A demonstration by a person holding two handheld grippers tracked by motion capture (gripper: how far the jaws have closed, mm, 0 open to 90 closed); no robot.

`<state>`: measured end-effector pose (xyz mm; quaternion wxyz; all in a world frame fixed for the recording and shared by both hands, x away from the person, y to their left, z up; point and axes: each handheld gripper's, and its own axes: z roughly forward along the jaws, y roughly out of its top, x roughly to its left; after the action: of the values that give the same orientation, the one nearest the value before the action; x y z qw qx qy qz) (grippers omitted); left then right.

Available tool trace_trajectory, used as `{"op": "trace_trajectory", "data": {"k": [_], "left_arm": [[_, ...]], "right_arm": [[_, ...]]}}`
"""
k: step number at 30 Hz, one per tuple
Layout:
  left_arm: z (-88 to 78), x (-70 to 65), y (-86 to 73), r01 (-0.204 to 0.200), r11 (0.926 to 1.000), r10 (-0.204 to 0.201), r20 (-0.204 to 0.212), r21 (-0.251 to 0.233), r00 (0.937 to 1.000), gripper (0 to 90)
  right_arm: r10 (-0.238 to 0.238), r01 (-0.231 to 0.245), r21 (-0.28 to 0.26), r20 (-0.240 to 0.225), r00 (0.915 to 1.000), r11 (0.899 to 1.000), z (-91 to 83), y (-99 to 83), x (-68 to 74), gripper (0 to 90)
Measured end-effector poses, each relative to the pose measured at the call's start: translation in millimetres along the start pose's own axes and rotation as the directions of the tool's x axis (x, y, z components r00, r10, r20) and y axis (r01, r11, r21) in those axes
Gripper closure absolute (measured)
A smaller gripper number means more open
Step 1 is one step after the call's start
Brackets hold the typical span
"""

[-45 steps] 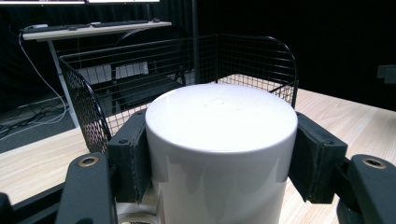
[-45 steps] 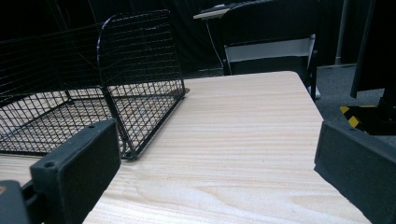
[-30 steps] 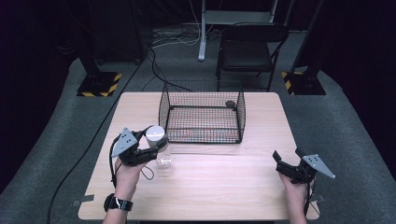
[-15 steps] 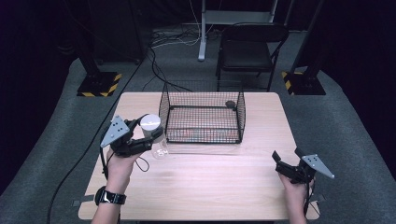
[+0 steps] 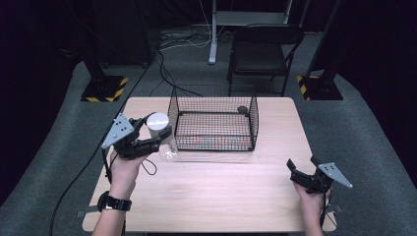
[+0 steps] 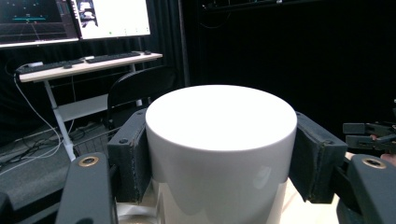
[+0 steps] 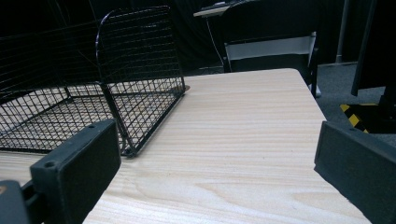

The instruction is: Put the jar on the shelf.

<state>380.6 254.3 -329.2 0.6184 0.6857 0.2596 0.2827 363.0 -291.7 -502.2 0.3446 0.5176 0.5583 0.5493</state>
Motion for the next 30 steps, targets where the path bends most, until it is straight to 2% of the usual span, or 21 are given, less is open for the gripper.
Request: {"op": "trace_trajectory", "data": {"k": [16, 30], "left_arm": [[10.2, 1.9, 7.5, 0.002, 1.0, -0.002, 0.002, -0.005, 1.0, 32.3], [50.6, 5.7, 18.9, -0.002, 0.9999, 0.002, -0.009, -0.016, 1.0, 32.4]], "right_arm": [[0.001, -0.001, -0.002, -0.001, 1.0, 1.0, -0.3, 0.1, 0.1, 0.0], [0.009, -0.009, -0.009, -0.003, 1.0, 1.0, -1.3, 1.0, -0.6, 0.0]]}}
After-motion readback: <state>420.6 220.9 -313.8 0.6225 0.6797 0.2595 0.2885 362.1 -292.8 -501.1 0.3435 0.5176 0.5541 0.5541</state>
